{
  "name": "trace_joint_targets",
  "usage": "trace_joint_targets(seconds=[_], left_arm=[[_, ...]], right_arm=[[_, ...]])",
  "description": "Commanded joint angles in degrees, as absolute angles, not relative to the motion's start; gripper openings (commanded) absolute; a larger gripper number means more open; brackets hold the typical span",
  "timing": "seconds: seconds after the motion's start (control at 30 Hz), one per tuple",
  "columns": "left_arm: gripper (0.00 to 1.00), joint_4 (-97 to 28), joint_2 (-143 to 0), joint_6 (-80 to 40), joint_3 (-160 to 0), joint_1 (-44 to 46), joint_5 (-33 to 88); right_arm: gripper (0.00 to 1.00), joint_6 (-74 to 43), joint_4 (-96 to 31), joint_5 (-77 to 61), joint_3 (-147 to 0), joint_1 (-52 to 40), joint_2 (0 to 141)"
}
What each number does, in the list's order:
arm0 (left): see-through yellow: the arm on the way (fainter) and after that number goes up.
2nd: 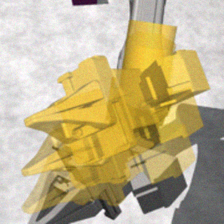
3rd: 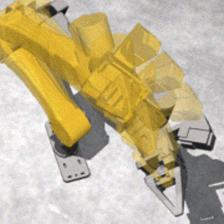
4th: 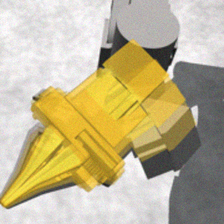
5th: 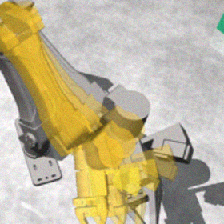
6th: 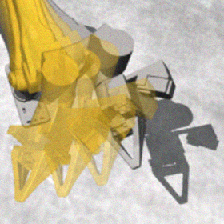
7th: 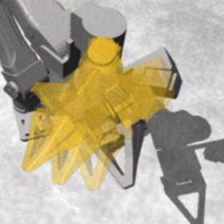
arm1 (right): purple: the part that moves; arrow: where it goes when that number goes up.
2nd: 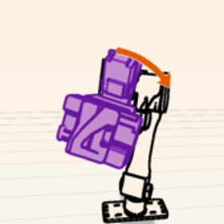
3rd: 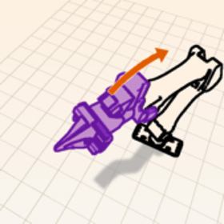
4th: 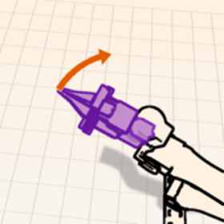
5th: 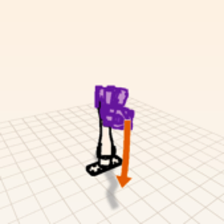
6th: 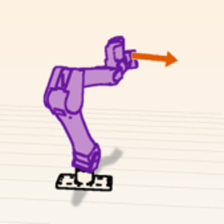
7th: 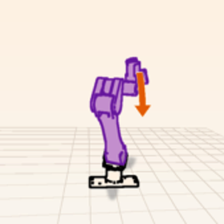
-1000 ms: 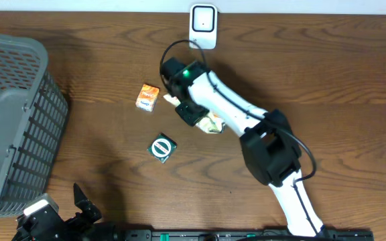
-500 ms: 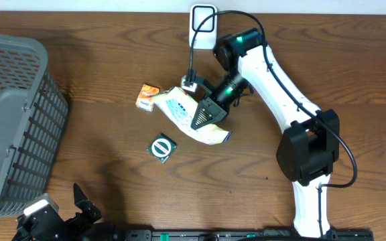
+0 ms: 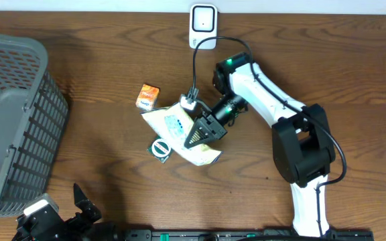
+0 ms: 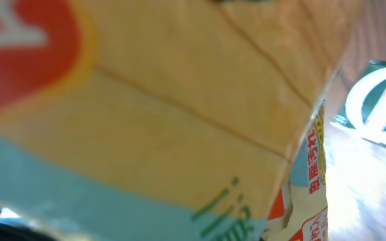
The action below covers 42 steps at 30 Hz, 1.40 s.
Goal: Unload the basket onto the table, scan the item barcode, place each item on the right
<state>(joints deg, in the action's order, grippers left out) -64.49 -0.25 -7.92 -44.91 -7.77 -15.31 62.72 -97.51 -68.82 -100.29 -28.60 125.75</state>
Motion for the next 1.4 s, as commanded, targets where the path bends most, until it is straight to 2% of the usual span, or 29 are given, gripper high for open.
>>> trace_joint_targets(seconds=[0.0,0.3,0.47,0.83,0.97,1.13,1.37], left_arm=[[0.98,-64.5,-0.2,-8.3,-44.9,-8.0,-15.4],[0.98,-64.5,-0.2,-8.3,-44.9,-8.0,-15.4],[0.97,-64.5,-0.2,-8.3,-44.9,-8.0,-15.4],[0.98,-64.5,-0.2,-8.3,-45.0,-8.0,-15.4],[0.98,-64.5,-0.2,-8.3,-45.0,-8.0,-15.4],[0.98,-64.5,-0.2,-8.3,-45.0,-8.0,-15.4],[0.98,-64.5,-0.2,-8.3,-45.0,-8.0,-15.4]], right_arm=[[0.01,57.5,-97.5,-77.0,-100.3,-30.0,124.8],[0.01,29.7,-97.5,-84.8,-100.3,-31.9,124.8],[0.01,20.7,-97.5,-89.5,-100.3,-31.8,124.7],[0.01,21.8,-97.5,-82.5,-98.2,-28.7,117.3],[0.01,23.5,-97.5,-80.5,-91.5,-24.3,109.2],[0.01,29.7,-97.5,-82.5,-78.2,-14.3,99.1],[0.01,38.4,-97.3,-86.7,-65.2,-6.0,95.9]])
